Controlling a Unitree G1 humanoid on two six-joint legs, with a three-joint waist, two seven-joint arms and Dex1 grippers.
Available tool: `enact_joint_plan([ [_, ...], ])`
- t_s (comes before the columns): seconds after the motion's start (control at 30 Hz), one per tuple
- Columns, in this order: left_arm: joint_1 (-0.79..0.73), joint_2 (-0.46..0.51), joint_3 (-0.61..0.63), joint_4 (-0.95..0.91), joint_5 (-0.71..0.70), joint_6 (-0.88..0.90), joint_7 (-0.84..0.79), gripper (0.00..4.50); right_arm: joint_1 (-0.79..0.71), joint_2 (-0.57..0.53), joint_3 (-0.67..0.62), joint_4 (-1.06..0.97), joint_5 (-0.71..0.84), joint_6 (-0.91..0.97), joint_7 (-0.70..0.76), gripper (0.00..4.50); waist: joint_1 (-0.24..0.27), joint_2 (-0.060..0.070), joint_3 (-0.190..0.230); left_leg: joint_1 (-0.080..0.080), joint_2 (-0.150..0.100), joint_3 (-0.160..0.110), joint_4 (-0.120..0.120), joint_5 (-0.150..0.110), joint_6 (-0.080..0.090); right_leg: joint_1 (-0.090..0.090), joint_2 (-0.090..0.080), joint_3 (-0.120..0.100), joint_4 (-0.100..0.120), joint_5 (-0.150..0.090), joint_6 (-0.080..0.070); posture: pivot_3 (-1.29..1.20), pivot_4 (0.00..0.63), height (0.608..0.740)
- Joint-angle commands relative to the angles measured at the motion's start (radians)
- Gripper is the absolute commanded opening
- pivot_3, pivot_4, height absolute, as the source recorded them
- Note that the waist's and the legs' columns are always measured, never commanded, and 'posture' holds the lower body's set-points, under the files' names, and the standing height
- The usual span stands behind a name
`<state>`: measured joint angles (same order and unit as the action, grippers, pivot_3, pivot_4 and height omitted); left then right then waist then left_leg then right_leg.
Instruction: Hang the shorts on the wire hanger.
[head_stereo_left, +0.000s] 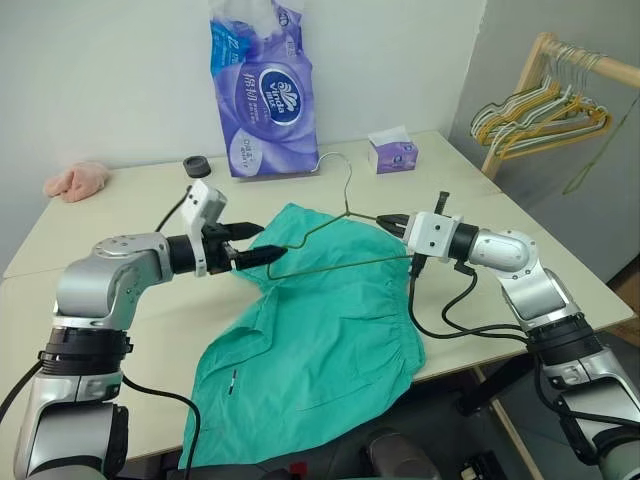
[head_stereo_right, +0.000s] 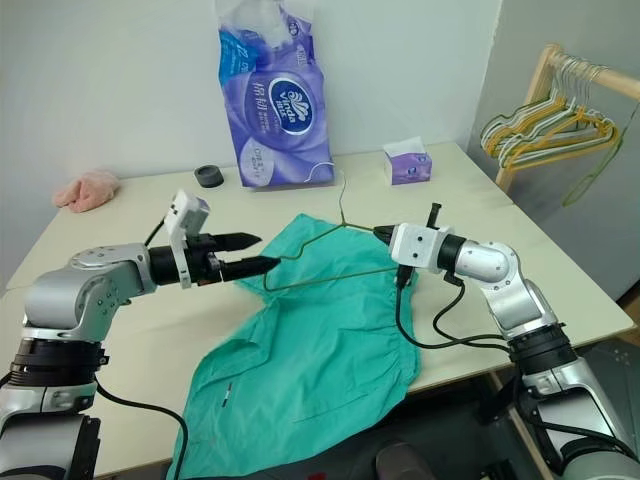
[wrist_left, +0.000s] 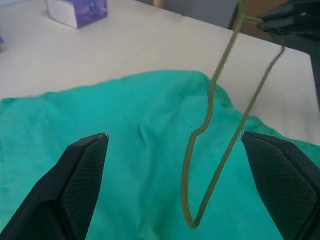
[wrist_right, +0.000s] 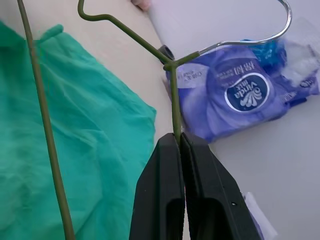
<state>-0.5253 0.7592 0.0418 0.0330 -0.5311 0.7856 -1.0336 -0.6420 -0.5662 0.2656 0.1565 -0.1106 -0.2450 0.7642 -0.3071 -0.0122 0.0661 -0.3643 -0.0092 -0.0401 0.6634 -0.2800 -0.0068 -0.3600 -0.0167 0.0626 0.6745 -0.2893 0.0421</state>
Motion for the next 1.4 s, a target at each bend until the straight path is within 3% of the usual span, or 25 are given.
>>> enact_joint_plan([
  [0.03, 0.014, 0.032, -0.019, -0.073, -0.022, 0.017, -0.055, 4.50, -0.047, 0.006, -0.001, -0.033, -0.009, -0.045, 0.017, 0.04, 0.000, 0.000, 0.000, 0.000, 0.000, 0.000, 0.000, 0.000, 0.000, 0.000, 0.000, 0.000, 0.000, 0.000, 0.000, -0.30, 0.022, 0.740],
  [0.53, 0.085, 0.053, -0.054, -0.094, 0.010, -0.011, -0.110, 4.50, -0.066, 0.058, -0.015, -0.092, 0.036, -0.139, 0.040, 0.04, 0.001, 0.000, 0.000, 0.000, 0.000, 0.000, 0.000, 0.000, 0.000, -0.001, 0.000, 0.000, 0.002, 0.000, 0.000, -0.30, 0.024, 0.740],
  [0.67, 0.099, 0.048, -0.051, -0.110, -0.004, 0.000, -0.117, 3.64, -0.062, 0.058, -0.015, -0.096, 0.043, -0.138, 0.046, 0.00, 0.001, 0.000, 0.000, 0.000, 0.000, 0.000, 0.000, 0.000, 0.000, -0.001, 0.000, 0.000, 0.002, 0.000, 0.000, -0.30, 0.026, 0.740],
  [1.03, 0.122, 0.040, -0.047, -0.142, -0.006, 0.005, -0.113, 0.15, -0.049, 0.057, -0.008, -0.106, 0.048, -0.136, 0.072, 0.00, 0.003, 0.000, 0.000, 0.000, 0.000, 0.000, 0.000, 0.000, 0.000, -0.002, 0.000, 0.000, 0.002, -0.001, 0.000, -0.30, 0.028, 0.740],
  [1.2, 0.124, 0.035, -0.044, -0.152, -0.008, 0.005, -0.104, 0.01, -0.016, 0.023, 0.015, -0.130, 0.044, -0.153, 0.126, 0.00, 0.003, 0.000, 0.000, 0.000, 0.000, 0.000, 0.000, 0.000, 0.000, -0.002, 0.000, 0.000, 0.003, -0.001, 0.000, -0.30, 0.028, 0.740],
  [1.4, 0.134, 0.032, -0.055, -0.172, 0.007, -0.011, -0.077, 0.00, 0.042, -0.059, 0.019, -0.208, 0.099, -0.017, 0.252, 1.78, 0.004, 0.000, 0.001, 0.000, 0.001, 0.000, 0.000, 0.000, 0.000, -0.002, 0.001, 0.000, 0.003, -0.001, 0.000, -0.30, 0.029, 0.740],
])
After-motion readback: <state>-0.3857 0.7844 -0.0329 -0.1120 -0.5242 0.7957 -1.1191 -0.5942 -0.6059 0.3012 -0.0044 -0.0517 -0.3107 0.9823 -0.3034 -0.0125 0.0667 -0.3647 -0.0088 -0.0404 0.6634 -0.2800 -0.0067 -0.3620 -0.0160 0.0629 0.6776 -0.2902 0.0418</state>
